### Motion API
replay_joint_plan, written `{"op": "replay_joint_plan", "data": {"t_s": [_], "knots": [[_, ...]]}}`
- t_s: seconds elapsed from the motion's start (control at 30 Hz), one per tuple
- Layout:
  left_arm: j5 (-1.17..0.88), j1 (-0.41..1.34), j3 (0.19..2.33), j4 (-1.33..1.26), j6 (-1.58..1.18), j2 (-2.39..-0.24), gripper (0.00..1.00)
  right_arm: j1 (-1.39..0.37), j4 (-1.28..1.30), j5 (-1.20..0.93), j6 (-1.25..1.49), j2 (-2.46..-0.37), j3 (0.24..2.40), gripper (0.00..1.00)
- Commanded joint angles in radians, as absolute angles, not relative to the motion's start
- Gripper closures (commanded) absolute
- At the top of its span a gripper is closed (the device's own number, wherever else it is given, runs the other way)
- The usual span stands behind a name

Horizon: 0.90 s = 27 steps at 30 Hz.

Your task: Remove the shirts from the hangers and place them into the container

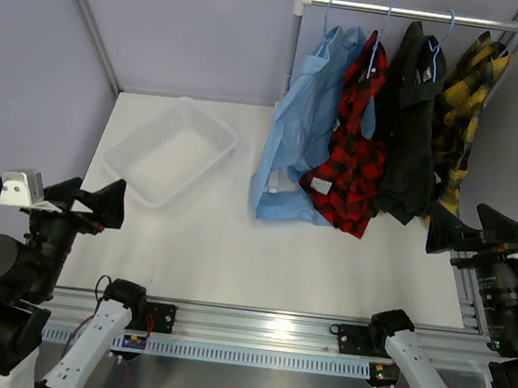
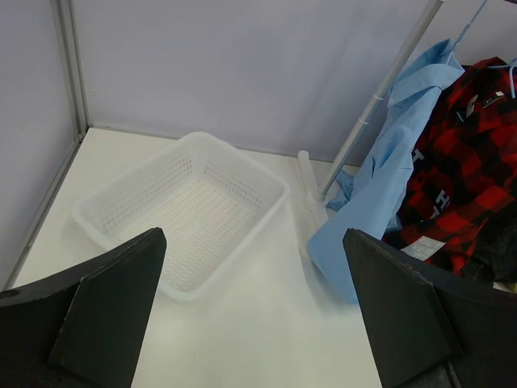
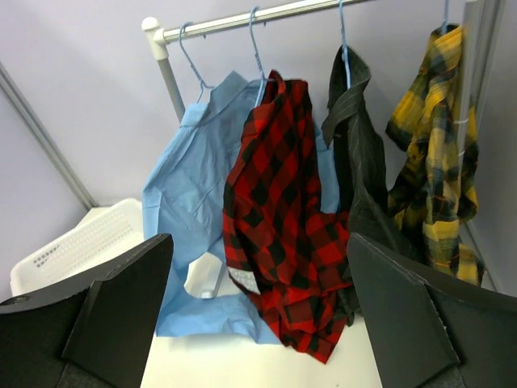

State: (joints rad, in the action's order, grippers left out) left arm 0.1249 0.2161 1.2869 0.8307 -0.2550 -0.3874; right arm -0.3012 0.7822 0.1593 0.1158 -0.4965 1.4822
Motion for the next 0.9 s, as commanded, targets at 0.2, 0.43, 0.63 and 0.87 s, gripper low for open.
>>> {"op": "replay_joint_plan", "data": {"t_s": [0.2,0.43,0.63,0.87], "knots": [[0.058,0.219,1.238,0.810,-0.345,-0.472,0.01,-0.311,0.818,0.035,0.216,-0.718,1.503,0.01],[0.008,0.219,1.204,0.808,-0.376,-0.537,0.01,-0.311,0.703,0.139,0.229,-0.901,1.574,0.01],[0.006,0.221,1.189,0.808,-0.364,-0.522,0.01,-0.287,0.777,0.426,0.124,-1.182,1.802,0.01],[-0.034,0.250,1.086,0.810,-0.365,-0.459,0.01,-0.082,0.853,0.374,0.184,-1.431,2.107,0.01]]}}
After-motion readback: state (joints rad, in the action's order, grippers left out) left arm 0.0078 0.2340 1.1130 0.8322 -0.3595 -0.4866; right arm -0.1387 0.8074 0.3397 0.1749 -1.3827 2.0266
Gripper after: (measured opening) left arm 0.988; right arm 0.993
